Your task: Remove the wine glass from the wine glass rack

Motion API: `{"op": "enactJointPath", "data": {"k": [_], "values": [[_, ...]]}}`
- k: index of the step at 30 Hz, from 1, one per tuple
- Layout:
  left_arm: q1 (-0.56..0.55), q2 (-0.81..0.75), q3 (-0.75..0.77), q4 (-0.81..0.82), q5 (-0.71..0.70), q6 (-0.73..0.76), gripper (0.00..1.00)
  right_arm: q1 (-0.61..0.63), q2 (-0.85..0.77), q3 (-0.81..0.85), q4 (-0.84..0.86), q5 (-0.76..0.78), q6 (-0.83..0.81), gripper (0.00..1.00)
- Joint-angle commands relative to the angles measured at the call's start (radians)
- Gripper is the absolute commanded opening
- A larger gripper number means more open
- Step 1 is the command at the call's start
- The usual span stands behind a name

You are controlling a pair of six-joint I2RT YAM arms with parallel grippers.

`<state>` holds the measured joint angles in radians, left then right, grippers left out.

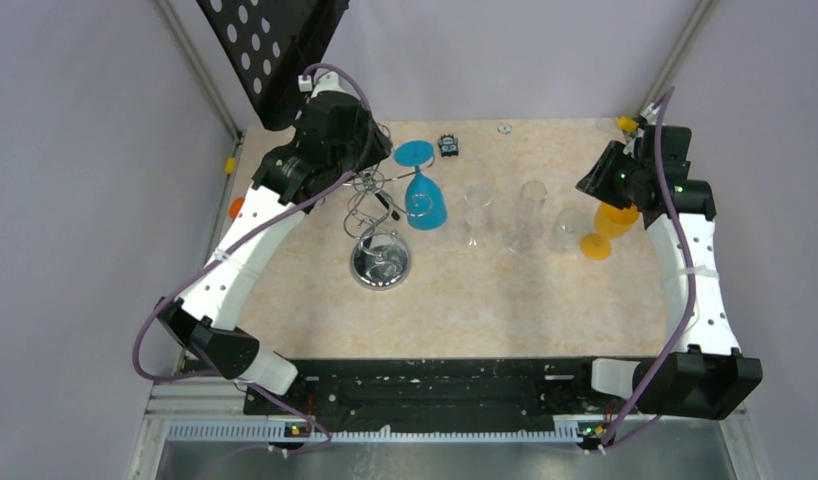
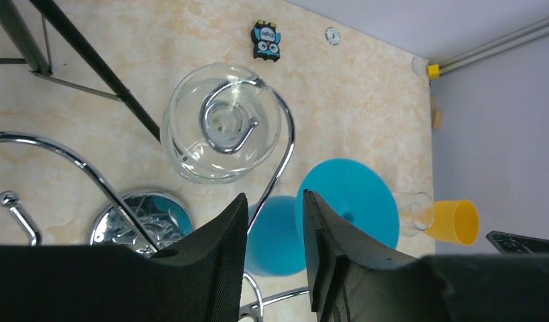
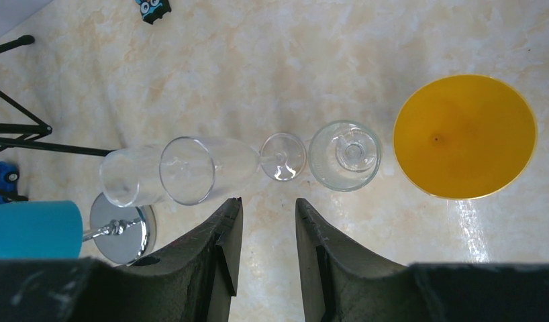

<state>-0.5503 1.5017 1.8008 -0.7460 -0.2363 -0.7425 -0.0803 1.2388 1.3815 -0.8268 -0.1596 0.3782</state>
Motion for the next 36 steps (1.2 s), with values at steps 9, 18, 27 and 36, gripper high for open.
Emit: {"op": "enactJointPath", "data": {"k": [9, 18, 27, 36], "values": [[-0.03, 0.014, 0.102, -0.072, -0.093, 0.139, 0.47, 0.01, -0.031, 0.001, 0.035, -0.005, 0.003, 0.36], [-0.029, -0.042, 0.119, -0.097, -0.183, 0.194, 0.5, 0.01, -0.037, -0.002, 0.035, -0.007, 0.003, 0.36], [-0.035, -0.1, 0.119, -0.004, 0.03, 0.058, 0.49, 0.01, -0.039, -0.008, 0.037, -0.013, 0.005, 0.36], [-0.151, -0.048, 0.117, 0.046, -0.09, -0.135, 0.49, 0.01, -0.047, -0.024, 0.041, -0.009, 0.007, 0.36]]}}
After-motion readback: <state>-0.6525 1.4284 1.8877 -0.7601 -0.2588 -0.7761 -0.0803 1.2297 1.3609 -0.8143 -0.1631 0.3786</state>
